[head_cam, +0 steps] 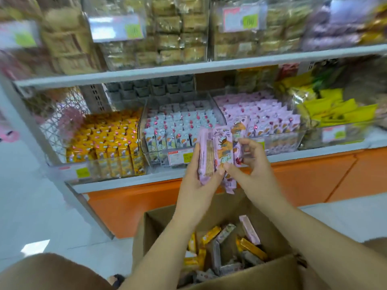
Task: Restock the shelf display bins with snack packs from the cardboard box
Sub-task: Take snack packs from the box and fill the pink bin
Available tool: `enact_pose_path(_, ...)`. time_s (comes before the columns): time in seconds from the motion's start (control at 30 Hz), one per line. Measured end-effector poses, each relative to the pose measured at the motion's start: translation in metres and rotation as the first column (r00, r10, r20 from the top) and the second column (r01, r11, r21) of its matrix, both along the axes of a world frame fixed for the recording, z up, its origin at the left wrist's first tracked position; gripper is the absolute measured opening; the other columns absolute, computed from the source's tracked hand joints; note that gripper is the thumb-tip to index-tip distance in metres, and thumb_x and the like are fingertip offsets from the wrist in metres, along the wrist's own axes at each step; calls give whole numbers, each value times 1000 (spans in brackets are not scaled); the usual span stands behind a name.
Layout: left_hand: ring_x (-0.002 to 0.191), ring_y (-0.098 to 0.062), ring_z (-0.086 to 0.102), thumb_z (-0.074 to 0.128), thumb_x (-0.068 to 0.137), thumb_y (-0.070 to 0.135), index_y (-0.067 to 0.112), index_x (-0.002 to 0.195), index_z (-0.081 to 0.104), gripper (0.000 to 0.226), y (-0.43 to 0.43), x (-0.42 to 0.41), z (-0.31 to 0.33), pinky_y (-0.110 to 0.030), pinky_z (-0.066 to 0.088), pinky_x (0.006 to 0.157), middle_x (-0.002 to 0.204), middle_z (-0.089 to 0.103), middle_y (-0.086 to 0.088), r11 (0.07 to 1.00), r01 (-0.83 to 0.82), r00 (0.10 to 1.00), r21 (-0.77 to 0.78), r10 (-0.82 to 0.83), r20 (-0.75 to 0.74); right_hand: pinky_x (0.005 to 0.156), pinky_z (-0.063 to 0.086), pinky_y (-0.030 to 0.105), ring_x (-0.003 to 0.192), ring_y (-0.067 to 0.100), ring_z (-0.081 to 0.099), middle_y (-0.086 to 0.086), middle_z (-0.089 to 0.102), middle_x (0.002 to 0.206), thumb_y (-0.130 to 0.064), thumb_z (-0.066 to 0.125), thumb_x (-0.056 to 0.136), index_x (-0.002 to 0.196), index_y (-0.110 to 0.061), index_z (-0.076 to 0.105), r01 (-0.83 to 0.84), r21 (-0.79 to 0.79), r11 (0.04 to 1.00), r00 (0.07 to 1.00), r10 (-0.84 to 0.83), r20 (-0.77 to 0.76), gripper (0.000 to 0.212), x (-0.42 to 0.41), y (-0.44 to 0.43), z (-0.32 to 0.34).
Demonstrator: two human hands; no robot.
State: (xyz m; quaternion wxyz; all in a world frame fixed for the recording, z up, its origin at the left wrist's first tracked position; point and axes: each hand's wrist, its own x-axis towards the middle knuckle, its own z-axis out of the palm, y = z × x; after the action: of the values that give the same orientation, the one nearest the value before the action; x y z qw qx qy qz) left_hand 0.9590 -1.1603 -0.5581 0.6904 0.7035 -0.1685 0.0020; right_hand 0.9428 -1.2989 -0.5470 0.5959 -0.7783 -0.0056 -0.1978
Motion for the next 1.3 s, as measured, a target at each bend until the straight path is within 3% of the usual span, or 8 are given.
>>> enact_pose_path(0.13, 133, -10, 43, 66, 78, 55, 64, 132, 24, 69, -32, 33, 24, -41, 45, 104, 139, 30, 37, 1000, 20, 1000, 13, -21, 14, 103, 40, 31, 117, 9, 45, -10, 38, 130, -23, 65, 88, 125, -38, 39, 66, -17, 998, 998, -66, 24, 48, 26, -23, 27)
enact_pose_path(0.27, 118, 13, 47, 61, 89, 45, 49, 143, 20, 68, -69, 63, 38, -12, 45, 92, 144, 36, 27, 997, 40, 999, 67, -42, 15, 105, 39, 39, 120, 9, 40, -9, 34, 136, -20, 60, 92, 135, -34, 38, 156, -45, 987, 988, -155, 12, 50, 61, -52, 35)
enact_pose_path(0.4, 130, -8, 46, 64, 80, 58, 48, 147, 18, 82, -108, 97, 49, -33, 44, 104, 152, 34, 13, 996, 34, 999, 86, -34, 4, 106, 34, 35, 125, 10, 37, -5, 31, 146, -23, 56, 94, 141, -33, 35, 194, -35, 980, 981, -193, 9, 52, 98, -83, 35)
enact_pose_path(0.7, 136, -12, 39, 63, 91, 35, 35, 151, 18, 75, -168, 175, 55, -21, 39, 99, 153, 33, 10, 986, -27, 1000, 167, 29, -8, 96, 36, 26, 112, 5, 44, -9, 41, 127, -29, 51, 96, 145, -34, 33, 151, 41, 988, 989, -150, -7, 52, 171, -142, 28)
enact_pose_path(0.9, 105, 16, 52, 56, 96, 27, 31, 150, 25, 63, -178, 202, 64, -9, 41, 78, 148, 34, 14, 950, 32, 999, 311, -35, 5, 87, 41, 28, 102, 12, 53, -1, 45, 129, -36, 52, 95, 137, -34, 45, 164, -90, 982, 986, -165, -12, 43, 195, -164, 21)
enact_pose_path(1.07, 125, -21, 51, 55, 96, 21, 30, 140, 44, 47, -172, 211, 66, -32, 45, 96, 139, 50, 7, 925, -48, 994, 378, 7, 108, 105, 39, 34, 125, 19, 47, 1, 37, 144, -34, 57, 93, 141, -27, 41, 177, -229, 957, 982, -186, -19, 51, 194, -175, 22)
enact_pose_path(1.17, 78, -9, 57, 52, 98, 18, 33, 130, 53, 36, -164, 209, 69, -14, 44, 62, 105, 62, 12, 927, -100, 982, 363, 34, 183, 97, 35, 25, 122, 15, 46, -1, 44, 139, -32, 57, 94, 132, -30, 51, 144, -287, 947, 989, -150, -1, 38, 191, -174, 25)
enact_pose_path(1.3, 48, -13, 53, 52, 97, 12, 36, 115, 58, 31, -153, 204, 77, -24, 44, 43, 89, 63, 12, 931, -143, 964, 336, 54, 261, 108, 33, 33, 132, 16, 37, 0, 38, 138, -45, 60, 88, 125, -36, 57, 66, -308, 949, 995, -87, -55, 38, 187, -168, 29)
